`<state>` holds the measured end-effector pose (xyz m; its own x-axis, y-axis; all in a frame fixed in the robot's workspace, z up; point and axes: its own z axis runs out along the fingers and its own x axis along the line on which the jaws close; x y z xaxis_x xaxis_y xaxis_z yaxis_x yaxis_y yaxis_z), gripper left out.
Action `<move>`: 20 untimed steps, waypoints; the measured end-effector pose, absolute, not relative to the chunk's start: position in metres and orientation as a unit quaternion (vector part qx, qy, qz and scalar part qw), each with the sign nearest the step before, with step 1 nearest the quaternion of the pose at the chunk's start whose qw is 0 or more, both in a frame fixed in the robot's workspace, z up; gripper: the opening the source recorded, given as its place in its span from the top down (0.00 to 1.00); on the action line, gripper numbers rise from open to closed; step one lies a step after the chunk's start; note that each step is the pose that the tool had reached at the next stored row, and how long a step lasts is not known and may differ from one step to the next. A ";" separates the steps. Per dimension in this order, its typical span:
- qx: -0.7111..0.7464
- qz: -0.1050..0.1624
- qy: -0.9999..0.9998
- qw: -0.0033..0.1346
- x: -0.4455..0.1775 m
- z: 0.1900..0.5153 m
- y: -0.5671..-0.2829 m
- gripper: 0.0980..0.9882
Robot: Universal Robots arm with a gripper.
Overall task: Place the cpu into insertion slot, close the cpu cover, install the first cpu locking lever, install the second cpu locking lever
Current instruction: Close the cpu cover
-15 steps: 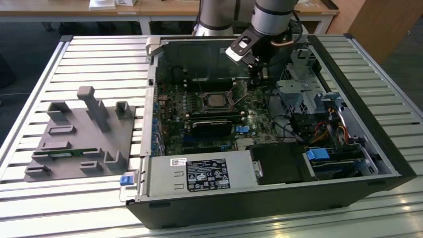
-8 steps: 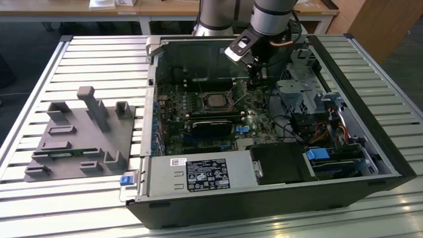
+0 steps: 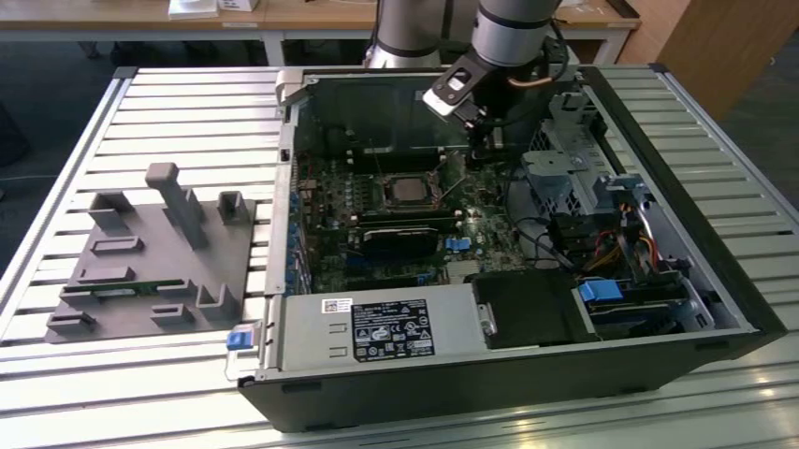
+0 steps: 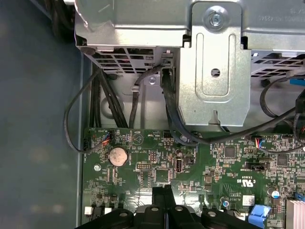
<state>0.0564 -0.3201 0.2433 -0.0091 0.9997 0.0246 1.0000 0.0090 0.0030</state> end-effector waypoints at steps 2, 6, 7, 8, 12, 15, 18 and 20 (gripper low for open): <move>-0.704 -0.010 -0.710 0.008 0.056 0.243 -0.320 0.99; -0.704 -0.010 -0.710 0.008 0.054 0.243 -0.320 0.99; -0.704 -0.010 -0.710 0.008 0.053 0.243 -0.320 0.99; -0.704 -0.010 -0.710 0.008 0.052 0.243 -0.320 0.99; -0.704 -0.010 -0.710 0.008 0.050 0.243 -0.320 0.99; -0.704 -0.010 -0.710 0.008 0.048 0.243 -0.320 0.99; -0.704 -0.010 -0.710 0.008 0.047 0.243 -0.320 0.99; -0.704 -0.010 -0.710 0.008 0.045 0.243 -0.320 0.99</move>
<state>0.0455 -0.3201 0.2433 -0.0091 0.9997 0.0245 1.0000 0.0090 0.0030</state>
